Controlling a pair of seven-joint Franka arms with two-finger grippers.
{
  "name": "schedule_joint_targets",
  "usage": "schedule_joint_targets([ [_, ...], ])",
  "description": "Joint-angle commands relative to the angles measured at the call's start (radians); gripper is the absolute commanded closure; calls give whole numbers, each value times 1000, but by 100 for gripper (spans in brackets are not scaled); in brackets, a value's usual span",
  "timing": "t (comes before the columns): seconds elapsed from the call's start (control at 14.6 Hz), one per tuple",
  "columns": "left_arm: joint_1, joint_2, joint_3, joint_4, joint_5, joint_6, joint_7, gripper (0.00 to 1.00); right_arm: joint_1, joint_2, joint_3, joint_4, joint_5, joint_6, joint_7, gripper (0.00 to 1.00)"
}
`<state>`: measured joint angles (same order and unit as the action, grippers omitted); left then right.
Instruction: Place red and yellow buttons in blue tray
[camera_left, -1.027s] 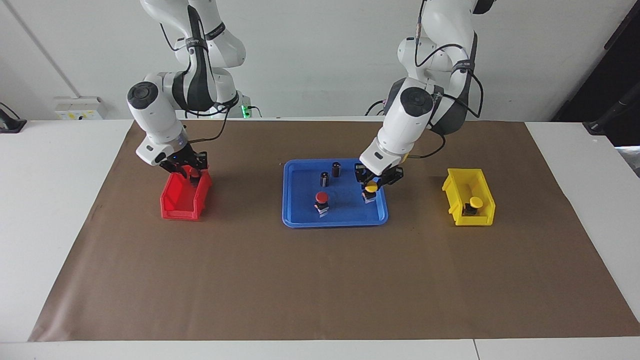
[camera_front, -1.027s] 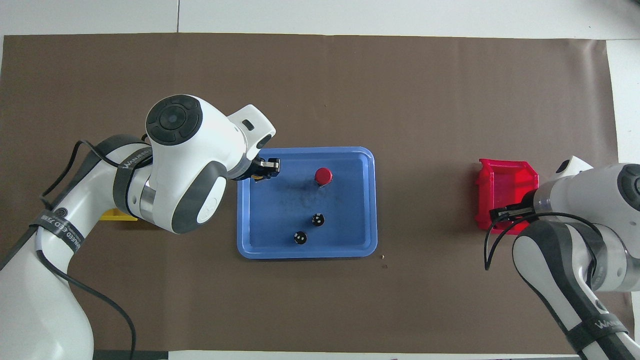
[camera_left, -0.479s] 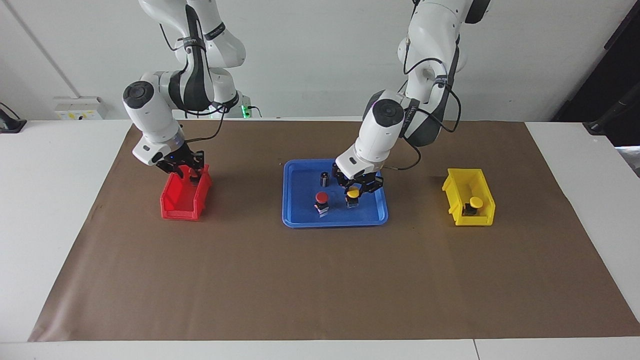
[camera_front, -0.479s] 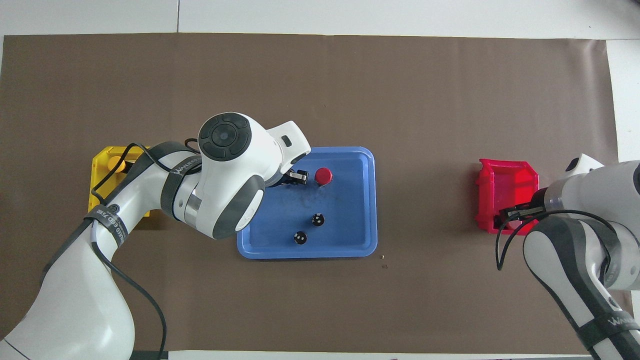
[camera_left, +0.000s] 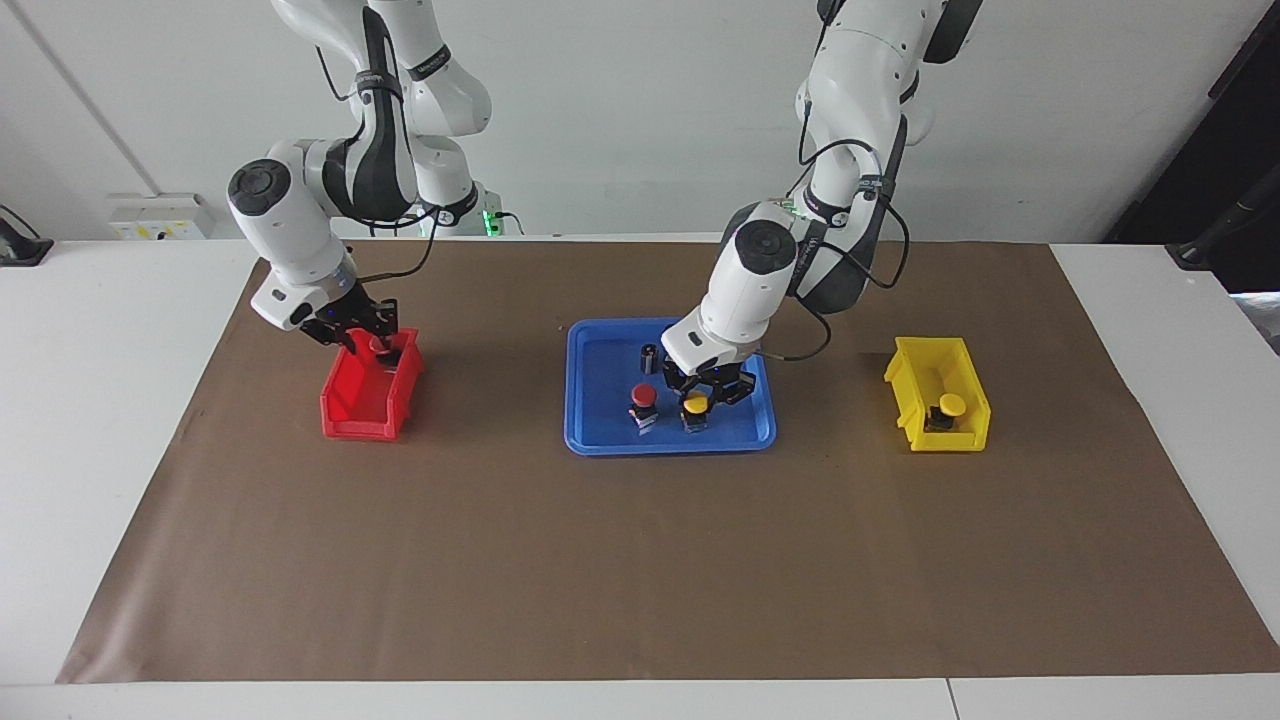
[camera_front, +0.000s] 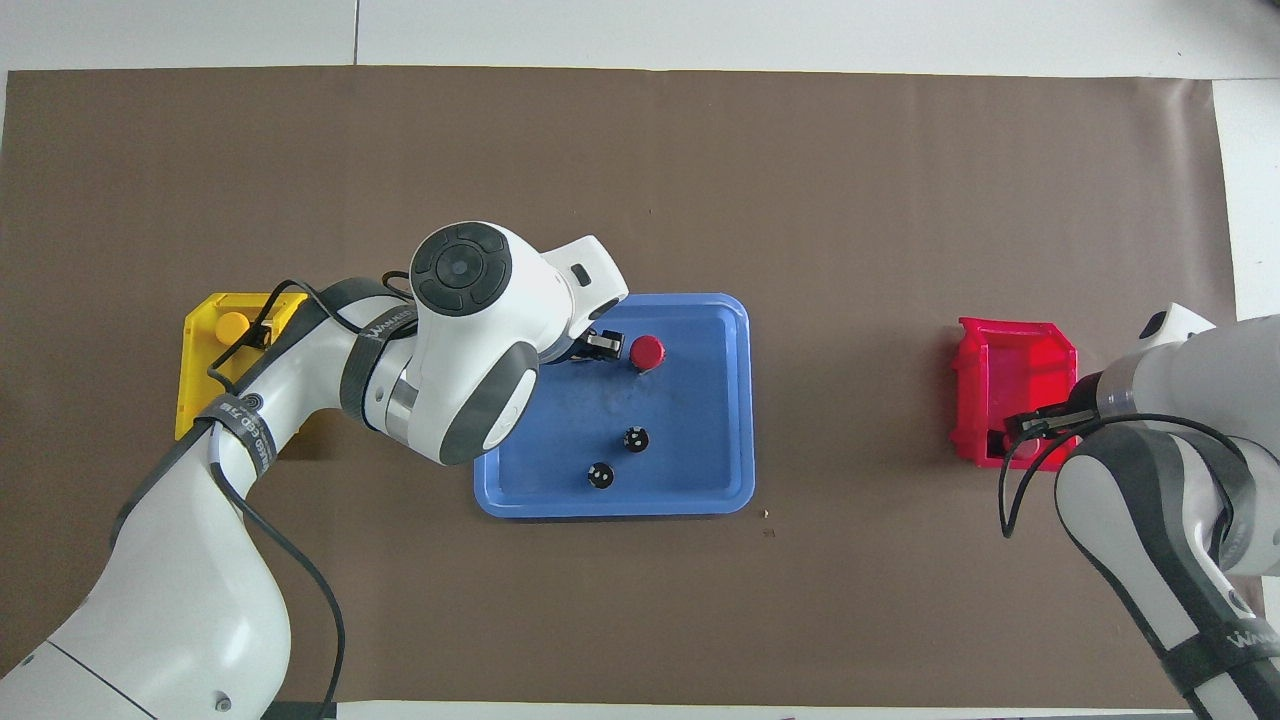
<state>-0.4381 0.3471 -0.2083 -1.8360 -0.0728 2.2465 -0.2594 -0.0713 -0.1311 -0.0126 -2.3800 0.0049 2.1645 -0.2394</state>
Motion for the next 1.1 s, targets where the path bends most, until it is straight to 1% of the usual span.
schedule_joint_targets([
  [0.0,-31,-8,12,26,8,-48,-70,26,-2,2,5,-7,44,1,-17,46],
  [0.14,-30,-80,13,58,7,-172,-73,24,-5,-2,5,-21,46,6,-21,46],
  [0.27,-5,-166,27,87,7,-324,-69,23,-8,-8,3,-37,44,18,-27,46],
  [0.34,42,-204,29,84,7,-378,-63,23,-10,-13,3,-50,46,30,-40,46],
  [0.41,99,-245,27,74,7,-415,-54,21,-12,-15,3,-59,46,38,-47,46],
  [0.48,133,-290,29,54,7,-439,-37,14,-12,-16,3,-64,46,43,-49,46],
  [0.55,185,-324,30,41,8,-458,-8,2,-12,-16,3,-68,46,44,-49,46],
  [0.68,322,-356,30,35,8,-501,102,1,-12,-21,3,-73,46,43,-49,48],
  [0.82,473,-369,32,35,8,-521,213,1,-12,-21,3,-71,46,41,-51,57],
  [0.89,522,-367,32,26,10,-492,280,1,-12,-21,3,-71,46,40,-52,62],
  [0.96,544,-366,32,0,18,-442,310,1,-12,-21,3,-71,46,38,-51,70],
  [1.03,550,-361,33,-23,21,-392,313,3,-12,-19,3,-65,46,35,-51,76],
])
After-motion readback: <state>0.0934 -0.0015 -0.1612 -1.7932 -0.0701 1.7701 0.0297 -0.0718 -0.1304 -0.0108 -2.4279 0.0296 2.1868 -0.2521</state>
